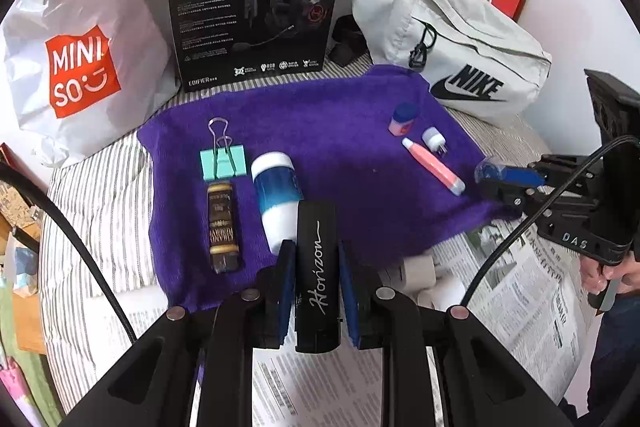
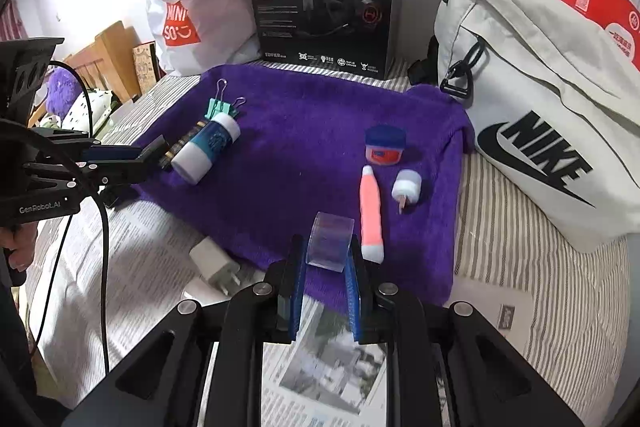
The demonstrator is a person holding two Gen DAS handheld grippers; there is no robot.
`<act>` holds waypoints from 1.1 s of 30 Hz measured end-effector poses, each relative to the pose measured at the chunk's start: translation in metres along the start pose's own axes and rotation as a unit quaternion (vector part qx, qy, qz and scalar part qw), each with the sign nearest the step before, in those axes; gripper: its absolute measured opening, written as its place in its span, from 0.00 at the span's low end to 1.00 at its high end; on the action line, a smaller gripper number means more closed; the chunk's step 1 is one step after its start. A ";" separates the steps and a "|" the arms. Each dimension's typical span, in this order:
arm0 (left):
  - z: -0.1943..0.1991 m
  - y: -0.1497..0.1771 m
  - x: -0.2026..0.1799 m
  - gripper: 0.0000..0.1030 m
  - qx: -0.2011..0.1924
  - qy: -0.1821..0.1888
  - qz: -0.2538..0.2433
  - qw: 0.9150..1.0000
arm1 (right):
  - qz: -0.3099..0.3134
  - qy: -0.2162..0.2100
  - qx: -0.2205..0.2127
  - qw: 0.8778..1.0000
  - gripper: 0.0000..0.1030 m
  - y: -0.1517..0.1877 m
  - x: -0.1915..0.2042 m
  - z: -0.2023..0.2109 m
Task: Organize rigid objects
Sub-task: 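Carry the Horizon stick onto the towel while the right tool carries the clear cup there, then release the clear cup on the towel while the left tool sets down the Horizon stick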
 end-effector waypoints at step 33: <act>-0.025 -0.016 0.021 0.20 0.008 0.007 0.028 1.000 | 0.000 -0.022 0.076 0.997 0.21 0.015 0.000 -0.067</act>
Point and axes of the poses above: each gripper's, at about its wrist camera, not at the fingertips, and z roughly against the way its jaws point, x to its left, y to its underside, the point moved 7 cm from there along -z, roughly the way its jaws point, and after that the axes turned 14 degrees about -x, right-handed, at the moved point
